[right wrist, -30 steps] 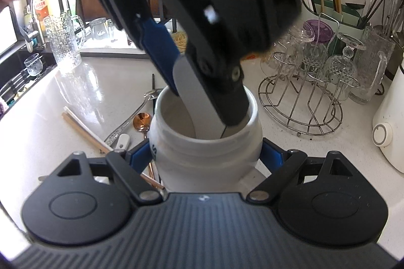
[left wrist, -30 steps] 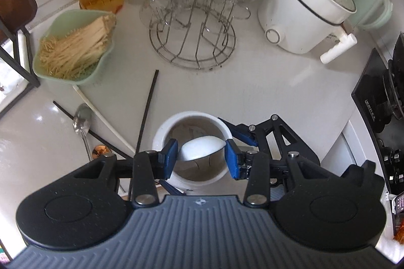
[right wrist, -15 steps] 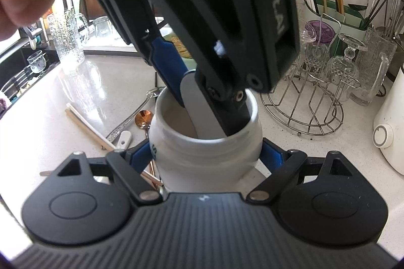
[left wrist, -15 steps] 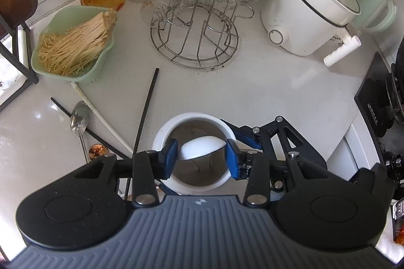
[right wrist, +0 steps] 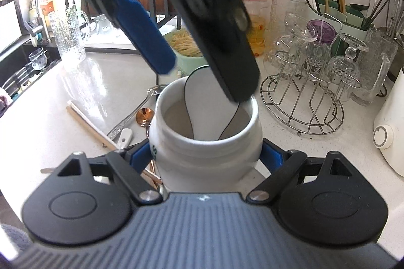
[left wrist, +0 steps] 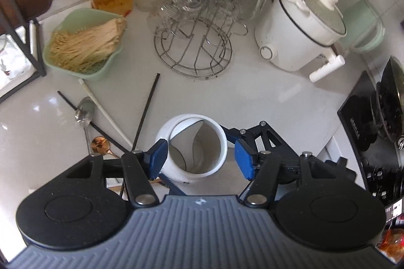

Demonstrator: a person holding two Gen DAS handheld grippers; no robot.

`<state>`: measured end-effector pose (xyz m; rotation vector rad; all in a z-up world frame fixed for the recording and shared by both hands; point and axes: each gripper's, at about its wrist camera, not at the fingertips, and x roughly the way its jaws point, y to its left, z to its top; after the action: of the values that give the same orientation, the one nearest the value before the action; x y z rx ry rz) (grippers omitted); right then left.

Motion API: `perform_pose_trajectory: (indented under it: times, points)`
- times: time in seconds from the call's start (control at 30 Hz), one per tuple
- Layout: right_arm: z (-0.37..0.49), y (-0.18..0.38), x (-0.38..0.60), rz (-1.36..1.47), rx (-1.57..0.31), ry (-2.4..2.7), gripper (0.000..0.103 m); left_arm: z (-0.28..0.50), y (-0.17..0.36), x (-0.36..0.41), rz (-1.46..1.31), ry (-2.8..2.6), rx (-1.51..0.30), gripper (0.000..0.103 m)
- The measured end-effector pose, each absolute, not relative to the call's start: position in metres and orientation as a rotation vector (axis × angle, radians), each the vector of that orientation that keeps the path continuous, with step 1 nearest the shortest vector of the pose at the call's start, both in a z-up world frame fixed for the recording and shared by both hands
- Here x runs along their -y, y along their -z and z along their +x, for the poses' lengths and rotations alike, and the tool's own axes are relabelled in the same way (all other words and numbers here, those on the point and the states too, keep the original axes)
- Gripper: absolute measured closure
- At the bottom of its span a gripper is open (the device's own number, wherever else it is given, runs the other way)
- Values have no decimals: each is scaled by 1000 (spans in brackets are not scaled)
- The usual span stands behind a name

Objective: Organize utensils
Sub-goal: 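Move the left tool back down to the black chopstick on the counter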

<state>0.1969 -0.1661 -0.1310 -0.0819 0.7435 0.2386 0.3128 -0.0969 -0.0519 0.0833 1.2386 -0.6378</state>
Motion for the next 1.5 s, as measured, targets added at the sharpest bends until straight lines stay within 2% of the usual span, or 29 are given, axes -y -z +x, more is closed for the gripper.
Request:
perform_pose_trajectory:
  times: [0.37,0.77,1.2,1.5]
  points:
    - [196,130,167,-85,-766,-243,12,286,5,56,10,559,-1110,39]
    - [195,130,172,-103,-764,-291,12,229,-6,13,-126,338,-985,39]
    - [187,130,180,-121,-751,-355,12,155,36,-28,-231,65,-996,39]
    - [187,130,180,-127,-754,-365,12,136,68,-44,-267,28,-1027,39]
